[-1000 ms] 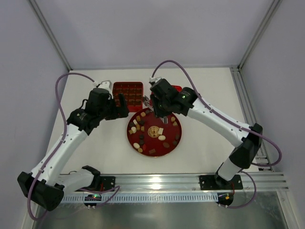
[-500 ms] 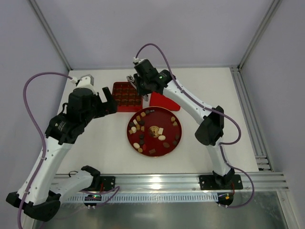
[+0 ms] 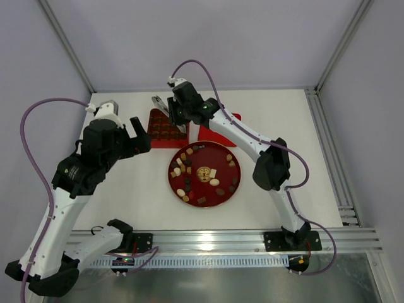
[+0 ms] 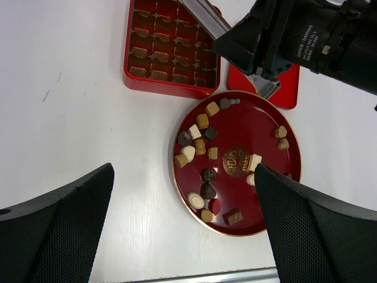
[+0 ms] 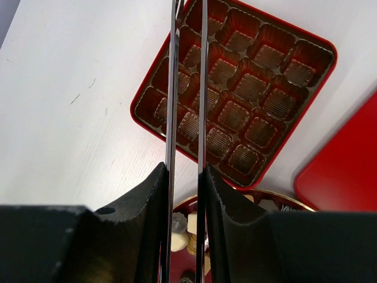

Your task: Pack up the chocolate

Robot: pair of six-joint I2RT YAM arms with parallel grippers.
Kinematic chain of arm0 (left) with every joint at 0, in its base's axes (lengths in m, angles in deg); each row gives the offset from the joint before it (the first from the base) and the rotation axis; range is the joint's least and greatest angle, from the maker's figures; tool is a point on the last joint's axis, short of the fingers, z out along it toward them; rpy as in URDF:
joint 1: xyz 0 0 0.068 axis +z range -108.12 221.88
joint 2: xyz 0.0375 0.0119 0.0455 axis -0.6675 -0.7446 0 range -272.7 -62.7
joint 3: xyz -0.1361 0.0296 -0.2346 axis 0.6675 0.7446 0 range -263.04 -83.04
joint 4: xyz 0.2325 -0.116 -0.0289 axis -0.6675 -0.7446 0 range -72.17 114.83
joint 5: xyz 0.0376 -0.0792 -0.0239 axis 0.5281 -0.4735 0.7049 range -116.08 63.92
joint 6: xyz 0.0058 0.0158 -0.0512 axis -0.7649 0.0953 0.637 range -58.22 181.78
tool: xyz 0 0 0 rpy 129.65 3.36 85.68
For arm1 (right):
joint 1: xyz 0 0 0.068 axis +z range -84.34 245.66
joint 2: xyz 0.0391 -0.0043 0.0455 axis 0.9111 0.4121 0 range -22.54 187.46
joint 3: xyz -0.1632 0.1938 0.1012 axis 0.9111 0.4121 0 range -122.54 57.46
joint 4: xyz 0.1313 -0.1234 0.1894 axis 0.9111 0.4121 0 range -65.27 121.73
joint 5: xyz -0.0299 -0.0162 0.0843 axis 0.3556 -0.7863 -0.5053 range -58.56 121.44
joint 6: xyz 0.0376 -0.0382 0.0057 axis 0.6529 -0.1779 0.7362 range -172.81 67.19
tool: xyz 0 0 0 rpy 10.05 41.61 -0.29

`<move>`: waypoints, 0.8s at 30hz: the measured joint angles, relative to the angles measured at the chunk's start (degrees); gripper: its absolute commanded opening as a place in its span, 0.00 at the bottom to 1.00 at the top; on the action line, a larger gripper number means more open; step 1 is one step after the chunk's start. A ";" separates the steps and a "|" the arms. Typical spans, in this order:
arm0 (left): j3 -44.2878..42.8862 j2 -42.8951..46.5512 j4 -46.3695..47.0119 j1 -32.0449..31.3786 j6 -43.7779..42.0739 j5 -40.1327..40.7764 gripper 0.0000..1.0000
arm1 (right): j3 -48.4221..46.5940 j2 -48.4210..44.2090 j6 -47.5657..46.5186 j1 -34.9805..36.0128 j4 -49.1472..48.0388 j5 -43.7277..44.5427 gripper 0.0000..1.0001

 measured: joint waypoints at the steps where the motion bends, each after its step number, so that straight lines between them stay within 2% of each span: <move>1: 0.00 0.07 -0.13 0.00 0.00 0.00 1.00 | 0.00 0.59 0.00 0.11 -0.70 -0.17 0.26; 12: 0.00 0.90 -0.55 0.00 0.02 -0.02 1.00 | 1.42 5.22 0.22 0.81 -4.15 -0.70 0.26; 24: 0.22 1.27 -0.55 0.00 0.02 -0.07 1.00 | 2.36 5.75 0.63 0.85 -5.25 -0.59 0.26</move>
